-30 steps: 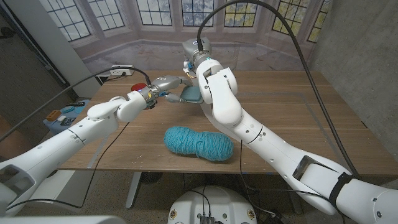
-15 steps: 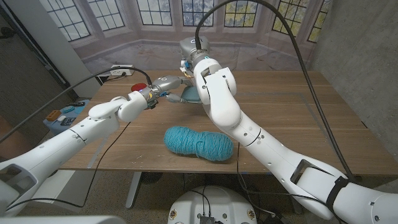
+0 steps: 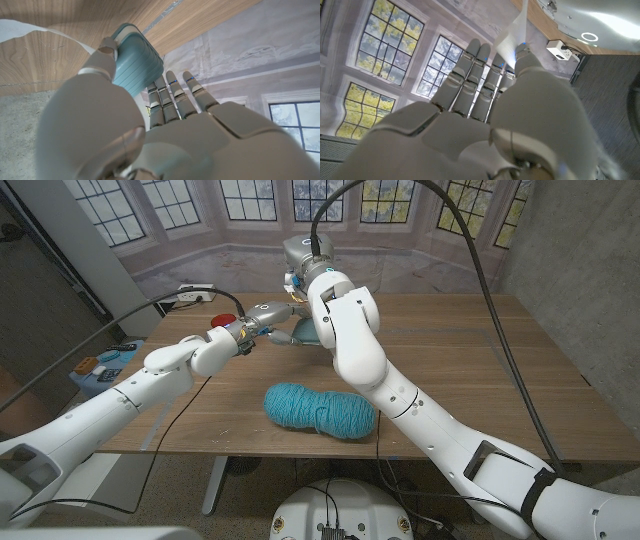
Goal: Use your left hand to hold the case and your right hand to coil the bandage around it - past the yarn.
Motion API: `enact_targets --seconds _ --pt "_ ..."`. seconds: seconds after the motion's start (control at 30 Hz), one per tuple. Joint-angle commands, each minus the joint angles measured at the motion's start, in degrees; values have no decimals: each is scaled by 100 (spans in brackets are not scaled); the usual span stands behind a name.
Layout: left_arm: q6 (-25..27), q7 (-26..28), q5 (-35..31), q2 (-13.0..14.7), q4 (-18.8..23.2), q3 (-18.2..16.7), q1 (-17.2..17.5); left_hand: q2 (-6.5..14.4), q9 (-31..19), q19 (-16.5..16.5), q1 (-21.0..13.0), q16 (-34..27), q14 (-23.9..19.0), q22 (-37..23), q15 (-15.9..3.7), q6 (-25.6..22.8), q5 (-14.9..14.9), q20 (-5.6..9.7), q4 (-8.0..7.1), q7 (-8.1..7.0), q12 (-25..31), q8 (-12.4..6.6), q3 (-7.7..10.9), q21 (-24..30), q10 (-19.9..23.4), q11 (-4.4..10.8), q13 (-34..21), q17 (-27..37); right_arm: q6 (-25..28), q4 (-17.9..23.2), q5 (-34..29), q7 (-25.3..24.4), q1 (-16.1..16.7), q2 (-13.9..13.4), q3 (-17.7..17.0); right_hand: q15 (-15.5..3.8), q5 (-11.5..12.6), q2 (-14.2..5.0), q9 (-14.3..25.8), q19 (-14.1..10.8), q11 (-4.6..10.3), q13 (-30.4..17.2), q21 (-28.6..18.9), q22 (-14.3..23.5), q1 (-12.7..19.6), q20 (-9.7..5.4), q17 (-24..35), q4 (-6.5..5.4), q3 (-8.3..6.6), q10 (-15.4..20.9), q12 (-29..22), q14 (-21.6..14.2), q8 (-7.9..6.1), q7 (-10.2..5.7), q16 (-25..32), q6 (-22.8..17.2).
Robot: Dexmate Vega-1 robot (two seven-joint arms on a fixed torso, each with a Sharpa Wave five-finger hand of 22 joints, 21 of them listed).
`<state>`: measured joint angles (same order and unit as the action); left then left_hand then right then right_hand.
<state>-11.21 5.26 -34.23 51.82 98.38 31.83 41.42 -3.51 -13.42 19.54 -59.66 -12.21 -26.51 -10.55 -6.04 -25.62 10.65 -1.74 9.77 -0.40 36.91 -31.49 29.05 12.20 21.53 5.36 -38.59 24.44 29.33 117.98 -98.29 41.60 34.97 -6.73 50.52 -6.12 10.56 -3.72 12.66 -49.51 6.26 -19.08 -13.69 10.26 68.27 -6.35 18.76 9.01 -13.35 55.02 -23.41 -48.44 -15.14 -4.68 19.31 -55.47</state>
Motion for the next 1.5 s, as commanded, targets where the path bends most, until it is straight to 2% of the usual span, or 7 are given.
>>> enact_targets --seconds 0.03,0.4,0.87,1.47,1.5 --pt "58 43 15 -11 20 -8 36 293 -10 -37 76 27 -36 -20 3 -334 33 -1 -88 -300 18 -2025 73 12 466 414 -14 17 -87 69 30 -3 -16 132 -17 -679 -31 -37 15 -49 -35 -15 -46 26 24 -58 28 -13 16 19 -29 -68 12 43 33 -38" --pt "12 74 43 -23 -87 6 -15 283 -3 -37 79 37 -38 -20 -5 -347 35 4 -83 -311 18 -2035 79 12 460 413 -17 1 -124 43 135 19 -122 218 -4 -677 -34 -45 17 -72 -38 -29 -55 27 32 -53 37 -11 25 53 -47 -90 11 56 42 -72" --pt "-208 120 51 -146 -408 118 -263 294 -6 -36 76 25 -38 -20 1 -335 33 0 -81 -290 22 -2046 61 13 457 409 -25 7 -164 293 -8 294 -115 332 44 -672 -37 -56 19 -74 -66 -37 -57 29 38 -50 47 -14 37 65 -54 -100 22 79 45 -84" --pt "-258 93 36 -237 -499 214 -405 300 -5 -40 83 32 -30 -20 8 -334 35 3 -84 -304 24 -2058 61 12 456 401 -29 -3 -275 668 -322 499 199 512 79 -662 -37 -75 22 -82 -116 -57 -61 31 24 -41 61 -27 59 98 -74 -121 28 90 53 -128" --pt "-258 101 42 -243 -500 214 -403 300 -7 -40 96 31 -32 -20 7 -331 34 1 -92 -296 23 -2060 55 13 456 434 -27 -2 -284 688 -335 518 227 524 79 -661 -37 -77 23 -82 -113 -58 -61 31 22 -41 63 -29 61 98 -75 -126 29 91 56 -127"
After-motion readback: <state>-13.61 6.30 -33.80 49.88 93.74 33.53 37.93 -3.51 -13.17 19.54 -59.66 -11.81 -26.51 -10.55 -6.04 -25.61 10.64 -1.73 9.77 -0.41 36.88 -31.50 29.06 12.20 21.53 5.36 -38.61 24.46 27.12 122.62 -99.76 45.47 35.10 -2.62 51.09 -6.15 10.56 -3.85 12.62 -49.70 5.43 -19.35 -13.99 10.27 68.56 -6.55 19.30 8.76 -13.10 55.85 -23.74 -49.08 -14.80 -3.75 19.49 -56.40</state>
